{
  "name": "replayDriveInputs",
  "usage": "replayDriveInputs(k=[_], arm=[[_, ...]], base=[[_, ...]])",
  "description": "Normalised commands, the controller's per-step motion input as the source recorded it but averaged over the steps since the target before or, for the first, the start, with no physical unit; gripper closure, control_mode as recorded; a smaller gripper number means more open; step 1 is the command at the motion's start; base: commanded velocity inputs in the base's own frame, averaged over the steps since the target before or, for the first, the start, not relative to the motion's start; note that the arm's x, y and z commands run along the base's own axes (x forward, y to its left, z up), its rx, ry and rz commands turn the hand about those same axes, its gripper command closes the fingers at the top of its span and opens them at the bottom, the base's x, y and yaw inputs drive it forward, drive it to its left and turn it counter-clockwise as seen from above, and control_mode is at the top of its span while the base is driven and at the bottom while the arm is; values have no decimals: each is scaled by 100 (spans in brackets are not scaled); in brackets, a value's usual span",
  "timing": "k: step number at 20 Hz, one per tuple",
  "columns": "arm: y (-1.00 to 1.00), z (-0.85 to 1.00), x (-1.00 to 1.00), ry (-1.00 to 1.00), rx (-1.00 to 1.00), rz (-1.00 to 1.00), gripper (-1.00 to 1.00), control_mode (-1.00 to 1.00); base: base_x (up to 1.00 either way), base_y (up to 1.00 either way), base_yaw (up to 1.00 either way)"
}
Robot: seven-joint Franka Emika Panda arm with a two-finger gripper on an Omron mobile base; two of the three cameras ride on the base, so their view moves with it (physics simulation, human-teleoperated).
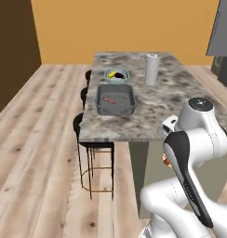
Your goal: Place the cold items (eggplant and corn) from the fridge in one tupperware on the dining counter. Place the warm items (kebab skewer and hot dog) in the stove area in another tupperware.
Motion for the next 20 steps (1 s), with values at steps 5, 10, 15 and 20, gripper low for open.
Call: replayDriveInputs(k=[5, 10, 15, 20], arm=[[0, 0, 0, 0, 0, 0, 100, 100], [0, 0, 0, 0, 0, 0, 100, 100], [0, 0, 0, 0, 0, 0, 100, 100], [0, 0, 0, 0, 0, 0, 100, 100]], base=[[49, 26, -32], [55, 38, -28], [52, 55, -29], [51, 57, -29]])
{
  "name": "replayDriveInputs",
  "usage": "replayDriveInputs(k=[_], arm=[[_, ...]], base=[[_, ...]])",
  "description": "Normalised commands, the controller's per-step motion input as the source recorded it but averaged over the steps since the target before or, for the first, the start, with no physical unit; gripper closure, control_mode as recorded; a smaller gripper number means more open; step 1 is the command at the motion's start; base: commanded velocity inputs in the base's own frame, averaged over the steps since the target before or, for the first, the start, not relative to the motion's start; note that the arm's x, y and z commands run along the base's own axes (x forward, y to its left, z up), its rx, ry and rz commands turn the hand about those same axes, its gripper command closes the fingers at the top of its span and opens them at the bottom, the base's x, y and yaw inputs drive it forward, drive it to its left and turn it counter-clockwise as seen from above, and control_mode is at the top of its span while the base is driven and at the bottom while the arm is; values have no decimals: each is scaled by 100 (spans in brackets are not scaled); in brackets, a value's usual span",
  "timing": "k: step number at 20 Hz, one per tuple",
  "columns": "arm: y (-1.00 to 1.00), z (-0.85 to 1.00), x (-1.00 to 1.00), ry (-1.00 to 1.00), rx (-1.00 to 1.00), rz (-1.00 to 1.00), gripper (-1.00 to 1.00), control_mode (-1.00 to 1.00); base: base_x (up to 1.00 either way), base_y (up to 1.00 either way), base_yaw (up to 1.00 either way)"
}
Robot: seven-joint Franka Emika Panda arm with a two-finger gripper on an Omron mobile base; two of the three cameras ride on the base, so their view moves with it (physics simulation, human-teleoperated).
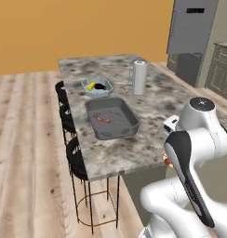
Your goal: Place the cold items (eggplant and corn) from the fridge in one tupperware on the dining counter. Place the warm items (kebab skewer and hot dog) in the stove area in another tupperware.
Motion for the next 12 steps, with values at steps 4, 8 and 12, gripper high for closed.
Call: replayDriveInputs(k=[4, 8, 12], arm=[[0, 0, 0, 0, 0, 0, 100, 100], [0, 0, 0, 0, 0, 0, 100, 100], [8, 2, 9, -1, 1, -6, 100, -100]], base=[[42, 55, -27], [36, 46, -27], [26, 28, -19]])
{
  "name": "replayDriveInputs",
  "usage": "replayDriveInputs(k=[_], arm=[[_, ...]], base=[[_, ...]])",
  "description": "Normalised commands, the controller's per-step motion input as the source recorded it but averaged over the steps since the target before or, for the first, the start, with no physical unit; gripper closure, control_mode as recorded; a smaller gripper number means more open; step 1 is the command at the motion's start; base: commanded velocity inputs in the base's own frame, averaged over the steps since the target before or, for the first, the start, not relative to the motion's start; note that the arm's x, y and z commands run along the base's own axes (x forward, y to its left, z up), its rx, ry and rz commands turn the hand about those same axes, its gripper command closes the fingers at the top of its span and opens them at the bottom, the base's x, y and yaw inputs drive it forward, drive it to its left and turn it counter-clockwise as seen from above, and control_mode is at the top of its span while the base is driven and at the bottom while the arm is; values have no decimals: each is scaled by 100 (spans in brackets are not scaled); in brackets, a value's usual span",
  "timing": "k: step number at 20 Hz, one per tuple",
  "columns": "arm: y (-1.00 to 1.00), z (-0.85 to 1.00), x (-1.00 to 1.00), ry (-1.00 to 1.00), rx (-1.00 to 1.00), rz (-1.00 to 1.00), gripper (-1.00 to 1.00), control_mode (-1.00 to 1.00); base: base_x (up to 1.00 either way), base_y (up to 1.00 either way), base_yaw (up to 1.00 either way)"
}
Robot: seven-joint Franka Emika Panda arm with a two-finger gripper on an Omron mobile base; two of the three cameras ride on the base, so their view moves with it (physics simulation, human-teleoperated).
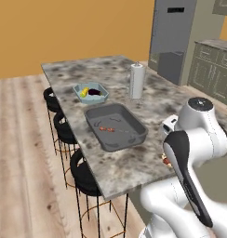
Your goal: Place the cold items (eggplant and corn) from the fridge in one tupperware on the dining counter. Place the warm items (kebab skewer and hot dog) in the stove area in another tupperware.
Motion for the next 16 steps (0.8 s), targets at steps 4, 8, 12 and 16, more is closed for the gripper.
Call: replayDriveInputs(k=[4, 8, 12, 16], arm=[[19, 6, 72, -9, 12, -15, 100, -100], [29, 28, 99, -7, 14, -8, 100, -100], [29, 10, 100, -4, 16, 0, 100, -100], [67, -2, 100, -5, 4, 0, 100, -100]], base=[[0, 0, 0], [0, 0, 0], [0, 0, 0], [0, 0, 0]])
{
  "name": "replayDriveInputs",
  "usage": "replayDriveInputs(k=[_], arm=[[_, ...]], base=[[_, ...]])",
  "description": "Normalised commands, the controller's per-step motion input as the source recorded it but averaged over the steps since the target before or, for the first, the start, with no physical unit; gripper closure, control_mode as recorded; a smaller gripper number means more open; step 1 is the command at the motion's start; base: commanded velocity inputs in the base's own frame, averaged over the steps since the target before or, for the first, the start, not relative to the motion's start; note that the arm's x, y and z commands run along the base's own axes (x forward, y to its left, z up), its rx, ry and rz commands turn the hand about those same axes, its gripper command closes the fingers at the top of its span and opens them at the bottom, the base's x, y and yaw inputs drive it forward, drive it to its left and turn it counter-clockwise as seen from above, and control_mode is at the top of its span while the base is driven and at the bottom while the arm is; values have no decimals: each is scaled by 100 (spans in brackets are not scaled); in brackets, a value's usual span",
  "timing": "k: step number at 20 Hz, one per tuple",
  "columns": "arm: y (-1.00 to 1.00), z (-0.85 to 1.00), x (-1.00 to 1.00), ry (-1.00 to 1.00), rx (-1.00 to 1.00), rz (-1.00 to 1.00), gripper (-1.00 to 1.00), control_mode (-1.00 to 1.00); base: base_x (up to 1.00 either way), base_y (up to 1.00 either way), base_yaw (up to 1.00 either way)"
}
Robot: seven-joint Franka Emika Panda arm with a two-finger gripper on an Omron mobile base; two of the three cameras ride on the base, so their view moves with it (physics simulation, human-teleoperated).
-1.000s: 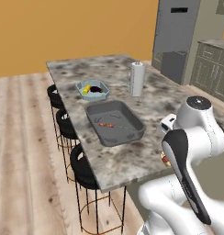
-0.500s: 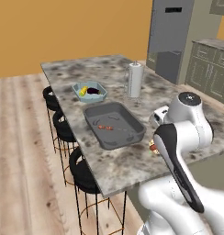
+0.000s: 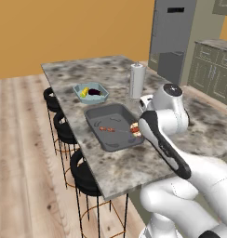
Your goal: Place the cold items (eggplant and corn) from the fridge in one tupperware on the dining counter. Place the warm items (kebab skewer and hot dog) in the stove area in another tupperware.
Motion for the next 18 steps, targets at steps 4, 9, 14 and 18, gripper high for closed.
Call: replayDriveInputs(k=[4, 9, 14, 18], arm=[[65, 0, 100, 17, -8, 0, 100, -100], [-6, -22, 100, 27, -6, 10, 100, -100], [-40, -42, 100, 21, 0, 14, 100, -100], [9, -74, 75, 0, 0, 1, 100, -100]], base=[[0, 0, 0], [0, 0, 0], [0, 0, 0], [0, 0, 0]])
